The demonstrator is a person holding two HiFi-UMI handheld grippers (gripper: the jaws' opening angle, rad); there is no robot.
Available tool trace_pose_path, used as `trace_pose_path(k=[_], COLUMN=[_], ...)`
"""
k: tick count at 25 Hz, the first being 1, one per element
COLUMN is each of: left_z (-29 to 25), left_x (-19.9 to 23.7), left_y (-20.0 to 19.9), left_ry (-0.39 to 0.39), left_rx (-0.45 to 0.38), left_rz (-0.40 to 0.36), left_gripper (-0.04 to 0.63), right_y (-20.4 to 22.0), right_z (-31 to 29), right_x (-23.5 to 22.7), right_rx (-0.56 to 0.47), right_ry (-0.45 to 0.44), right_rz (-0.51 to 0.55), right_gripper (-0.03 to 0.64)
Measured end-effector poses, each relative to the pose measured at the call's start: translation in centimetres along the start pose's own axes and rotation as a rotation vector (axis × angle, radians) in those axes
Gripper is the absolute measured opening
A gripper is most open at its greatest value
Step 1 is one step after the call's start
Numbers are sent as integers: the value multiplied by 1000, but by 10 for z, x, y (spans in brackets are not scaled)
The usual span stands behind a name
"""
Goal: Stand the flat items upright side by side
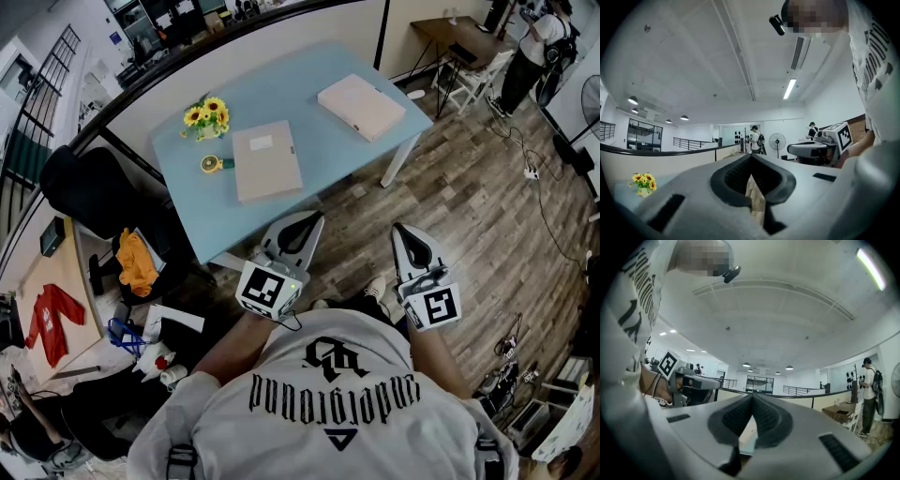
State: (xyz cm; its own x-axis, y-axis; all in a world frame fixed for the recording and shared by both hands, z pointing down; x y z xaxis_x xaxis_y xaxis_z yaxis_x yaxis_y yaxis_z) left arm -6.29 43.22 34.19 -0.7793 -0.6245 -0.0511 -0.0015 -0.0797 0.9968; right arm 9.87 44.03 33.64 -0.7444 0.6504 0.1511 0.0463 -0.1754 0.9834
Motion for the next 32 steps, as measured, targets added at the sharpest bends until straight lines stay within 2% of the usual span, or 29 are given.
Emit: trace_pose_path(k=[17,23,32], left_z=[-8,-20,-52], left_x=[6,7,6], left_y=[2,4,14], left_ry=[8,12,-11], left_rx=[-5,-7,15], left_rz=[4,16,28], left_gripper=[3,5,18], right_y=[1,6,17], right_z=[-9,-15,-21], right_x=[-6,-11,-42], right_rx=[-2,11,15], right_ry=[-6,-60,-71], right_rz=[2,-20,-38], right_gripper=[5,6,8])
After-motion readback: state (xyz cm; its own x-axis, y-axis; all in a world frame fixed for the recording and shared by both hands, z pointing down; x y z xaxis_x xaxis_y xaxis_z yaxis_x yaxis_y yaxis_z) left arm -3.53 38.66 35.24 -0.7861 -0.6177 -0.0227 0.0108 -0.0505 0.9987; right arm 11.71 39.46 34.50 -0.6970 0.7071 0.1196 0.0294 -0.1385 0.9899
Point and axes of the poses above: the fingertips, and each gripper's own axes: z backward along the fingers, x to its left, y out of its underside, the point moved 2 cm from there along z, backward along the fingers, and after that the axes turned 2 degrees about -x, right-handed, at the moved point
